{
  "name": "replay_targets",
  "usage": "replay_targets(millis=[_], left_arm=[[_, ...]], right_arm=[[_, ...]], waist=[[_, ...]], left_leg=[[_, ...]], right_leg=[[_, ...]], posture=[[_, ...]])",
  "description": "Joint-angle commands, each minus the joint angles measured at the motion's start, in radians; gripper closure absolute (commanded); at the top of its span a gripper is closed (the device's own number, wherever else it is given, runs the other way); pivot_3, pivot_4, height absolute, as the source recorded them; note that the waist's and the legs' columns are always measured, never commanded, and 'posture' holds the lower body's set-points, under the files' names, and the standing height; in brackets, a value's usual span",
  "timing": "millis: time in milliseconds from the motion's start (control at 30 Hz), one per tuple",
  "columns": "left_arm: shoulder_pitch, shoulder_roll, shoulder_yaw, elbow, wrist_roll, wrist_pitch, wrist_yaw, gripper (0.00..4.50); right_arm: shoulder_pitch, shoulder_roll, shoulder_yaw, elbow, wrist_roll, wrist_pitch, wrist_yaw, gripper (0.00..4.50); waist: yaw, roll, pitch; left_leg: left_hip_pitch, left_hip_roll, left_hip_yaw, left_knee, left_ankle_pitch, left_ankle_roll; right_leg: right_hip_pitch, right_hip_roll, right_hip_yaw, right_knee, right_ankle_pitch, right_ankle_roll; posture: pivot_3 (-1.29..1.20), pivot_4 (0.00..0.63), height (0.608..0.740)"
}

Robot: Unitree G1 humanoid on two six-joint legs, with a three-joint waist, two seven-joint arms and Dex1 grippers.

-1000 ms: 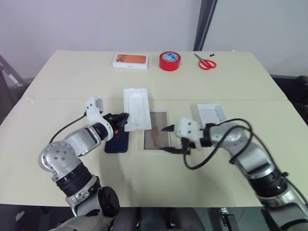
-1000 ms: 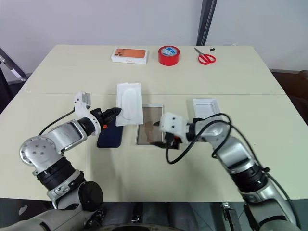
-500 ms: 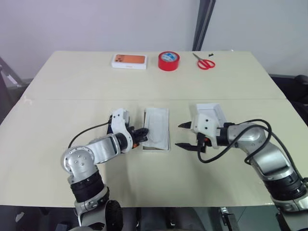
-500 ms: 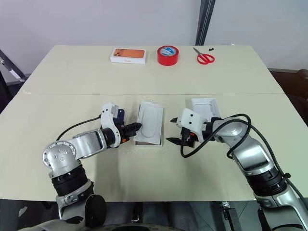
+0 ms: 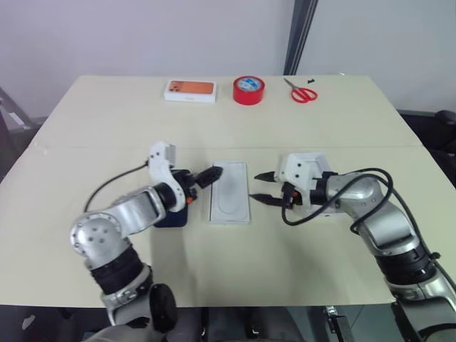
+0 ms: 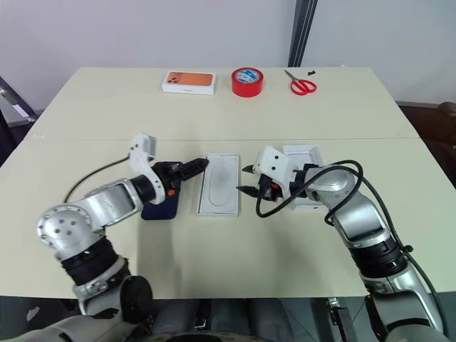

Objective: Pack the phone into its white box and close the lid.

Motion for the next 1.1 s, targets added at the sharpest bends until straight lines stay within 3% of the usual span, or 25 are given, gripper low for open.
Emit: replay_targets(millis=[33, 67, 233, 400, 733, 900, 1100], left_arm=[[0.059, 0.167, -0.1, -0.07, 0.062, -0.158, -0.149, 0.24], [0.093, 0.227, -0.142, -0.08, 0.096, -0.207, -0.195, 0.24], [0.346, 0.501, -0.274, -0.126, 0.278, -0.568, -0.523, 0.24], [0.554, 0.643, -0.33, -0.12, 0.412, -0.827, -0.74, 0.24], [0.638, 0.598, -0.329, -0.138, 0.385, -0.9, -0.781, 0.24], [0.641, 0.582, -0.34, -0.146, 0.376, -0.895, -0.773, 0.24], [0.64, 0.565, -0.354, -0.155, 0.37, -0.893, -0.761, 0.24]], right_arm=[[-0.06, 0.047, 0.052, 0.003, -0.033, 0.035, -0.047, 4.23], [-0.074, 0.062, 0.071, 0.013, -0.048, 0.043, -0.062, 4.42], [-0.173, 0.178, 0.167, 0.149, -0.181, 0.091, -0.216, 4.42], [-0.234, 0.245, 0.225, 0.299, -0.268, 0.047, -0.28, 4.42], [-0.308, 0.342, 0.254, 0.558, -0.384, -0.111, -0.372, 4.42], [-0.29, 0.366, 0.242, 0.576, -0.394, -0.155, -0.378, 4.42], [-0.24, 0.365, 0.178, 0.462, -0.333, -0.088, -0.326, 4.42]], waist=[[-0.001, 0.0, 0.0], [-0.003, 0.0, 0.0], [-0.003, 0.0, 0.0], [0.001, 0.001, 0.0], [-0.008, 0.001, 0.0], [-0.025, 0.001, 0.0], [-0.028, 0.001, 0.0]], left_leg=[[0.0, 0.0, 0.0, 0.0, 0.0, 0.0], [0.0, 0.0, 0.0, 0.0, 0.001, -0.001], [0.0, 0.0, 0.001, -0.003, 0.001, -0.003], [-0.001, -0.001, 0.001, -0.005, 0.0, -0.001], [-0.001, -0.003, 0.001, -0.008, -0.002, 0.004], [-0.001, -0.003, 0.001, -0.008, -0.002, 0.004], [0.0, -0.003, 0.001, -0.008, -0.002, 0.004]], right_leg=[[0.0, 0.0, 0.0, 0.0, 0.0, 0.0], [-0.001, 0.0, 0.0, 0.0, 0.0, 0.0], [-0.001, -0.002, 0.0, -0.001, 0.0, -0.001], [-0.002, -0.005, 0.0, -0.004, -0.001, -0.002], [-0.002, -0.009, -0.004, -0.004, 0.0, -0.001], [-0.002, -0.009, -0.005, -0.004, 0.0, -0.001], [-0.002, -0.009, -0.005, -0.003, 0.0, -0.001]], posture=[[0.0, 0.15, 0.729], [0.0, 0.15, 0.729], [0.0, 0.15, 0.729], [0.0, 0.15, 0.729], [0.0, 0.15, 0.729], [0.0, 0.15, 0.729], [0.0, 0.15, 0.729]])
